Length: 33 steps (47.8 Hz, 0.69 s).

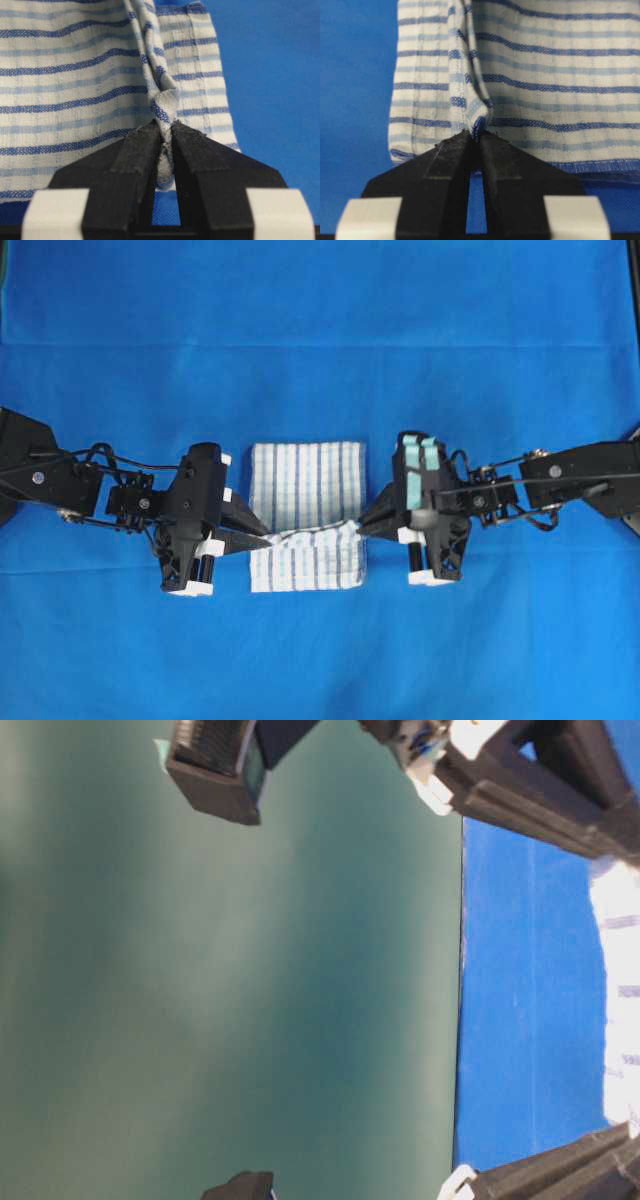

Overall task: Fold the blue towel.
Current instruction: 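Fold the top end down over the bottom half of the strip, then release the towel and open both grippers beside it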

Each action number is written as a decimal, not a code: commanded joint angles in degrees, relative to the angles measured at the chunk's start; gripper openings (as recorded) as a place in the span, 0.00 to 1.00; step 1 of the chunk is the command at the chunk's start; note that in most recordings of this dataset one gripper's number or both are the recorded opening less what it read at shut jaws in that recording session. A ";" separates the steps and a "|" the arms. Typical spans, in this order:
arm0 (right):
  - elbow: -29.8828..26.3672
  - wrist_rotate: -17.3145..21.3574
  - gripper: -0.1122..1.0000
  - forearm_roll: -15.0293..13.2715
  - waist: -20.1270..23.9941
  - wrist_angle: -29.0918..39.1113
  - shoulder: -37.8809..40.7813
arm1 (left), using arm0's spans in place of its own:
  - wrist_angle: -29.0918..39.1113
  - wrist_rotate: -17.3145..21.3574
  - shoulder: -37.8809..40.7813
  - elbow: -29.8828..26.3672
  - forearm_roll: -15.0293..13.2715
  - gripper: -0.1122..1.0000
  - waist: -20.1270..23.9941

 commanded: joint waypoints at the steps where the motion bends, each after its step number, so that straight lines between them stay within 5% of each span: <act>1: -1.58 0.00 0.17 0.18 0.97 -0.09 0.26 | 0.00 -0.18 -0.44 -0.70 -0.09 0.15 -0.53; 9: -2.55 0.00 0.17 0.18 1.14 1.49 1.05 | 0.18 -0.26 -0.18 -1.14 -0.09 0.17 -0.88; 14: -2.90 0.00 0.19 0.18 1.23 2.02 1.05 | 0.18 -0.26 -0.18 -1.23 -0.09 0.36 -1.14; 22: -3.52 0.09 0.60 0.18 1.76 2.11 0.53 | 0.53 -0.18 -0.53 -1.05 -0.09 0.74 -1.67; 26: -3.78 0.09 0.70 0.18 2.11 2.99 -0.79 | 2.11 -0.09 -1.58 -0.88 -0.09 0.74 -1.67; 33: -3.78 0.00 0.65 0.18 2.37 6.59 -6.06 | 7.65 0.62 -6.50 -0.79 0.00 0.71 -1.58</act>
